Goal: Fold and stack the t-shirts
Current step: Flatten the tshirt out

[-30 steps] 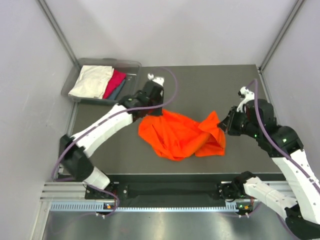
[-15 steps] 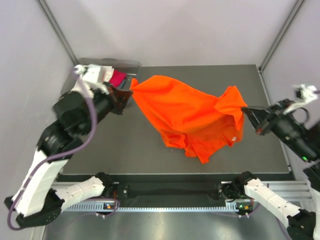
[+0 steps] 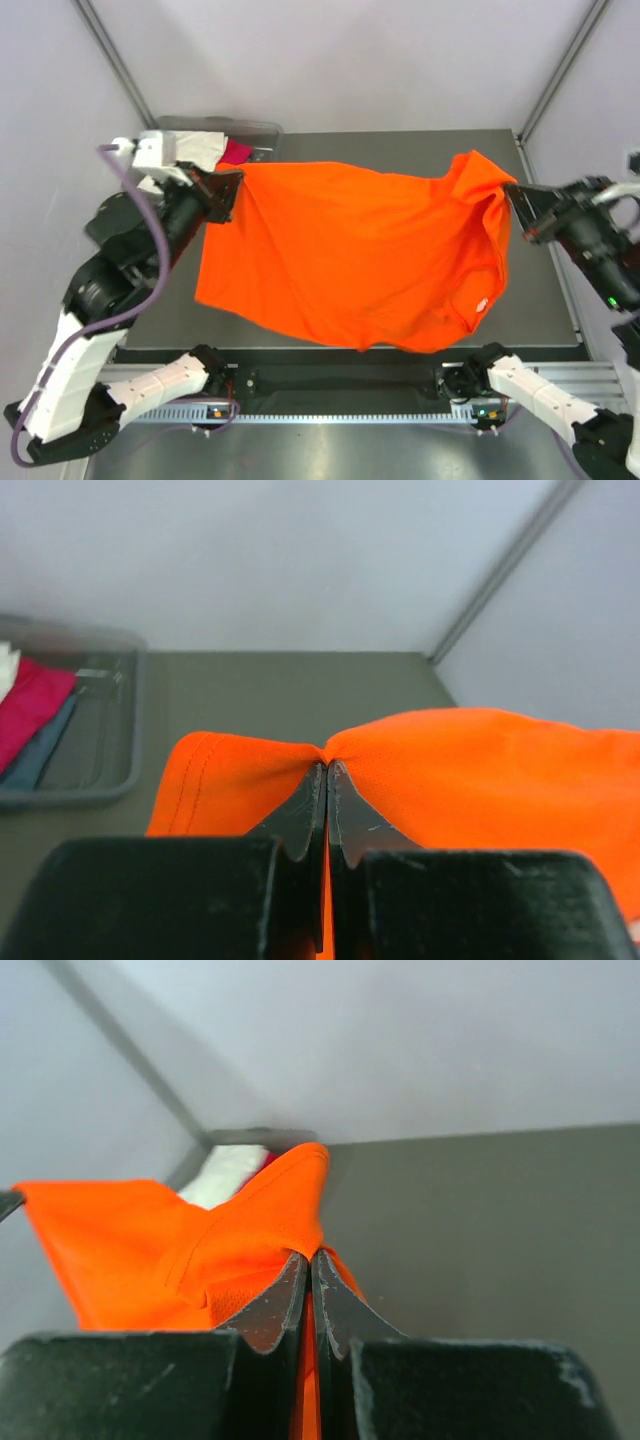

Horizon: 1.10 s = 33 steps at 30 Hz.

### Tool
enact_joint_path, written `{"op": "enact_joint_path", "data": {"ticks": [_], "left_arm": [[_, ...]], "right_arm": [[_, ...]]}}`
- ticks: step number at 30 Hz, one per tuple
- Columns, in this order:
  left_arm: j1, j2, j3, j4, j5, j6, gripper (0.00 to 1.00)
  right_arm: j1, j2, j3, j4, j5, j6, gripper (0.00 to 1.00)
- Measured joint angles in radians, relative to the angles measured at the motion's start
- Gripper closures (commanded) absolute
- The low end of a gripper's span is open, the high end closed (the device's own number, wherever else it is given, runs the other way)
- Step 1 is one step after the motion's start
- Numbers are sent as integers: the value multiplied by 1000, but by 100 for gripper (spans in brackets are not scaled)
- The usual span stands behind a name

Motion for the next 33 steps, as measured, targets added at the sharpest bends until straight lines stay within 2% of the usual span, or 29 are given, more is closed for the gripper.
{"op": "enact_joint_path", "data": {"ticks": [7,10,15,20,21,23,24,25,26,27,28,31,33], "left_arm": [[5,205,-93,-26,-166,-47,100],[42,351,-103,-27,-181,-39,100],[217,607,-94,-3,-128,-20,100],[322,834,-48,58,-112,16,100],[325,877,-22,56,-115,22,95],[327,948,33,56,-116,35,75],[327,972,56,55,-114,46,59],[327,983,68,52,-108,56,55],[326,985,72,45,-102,60,52],[325,980,75,31,-95,63,48],[325,972,76,22,-86,63,48],[325,906,38,-8,-39,67,51],[325,821,-32,-32,-6,60,54]], "right_arm": [[-22,296,-29,31,190,-2,100],[-108,423,-85,79,162,-4,100],[-305,663,-126,168,62,16,100],[-351,946,38,214,-20,18,99],[-350,1002,76,224,-34,16,92],[-350,1104,166,213,-51,8,79],[-351,1149,210,202,-55,2,58],[-351,1183,249,186,-56,2,53],[-351,1208,283,158,-51,-8,49],[-351,1221,308,134,-47,-16,39],[-352,1221,315,109,-41,-22,35],[-352,1173,293,45,-14,-25,30],[-351,1080,186,30,-2,-23,30]]}}
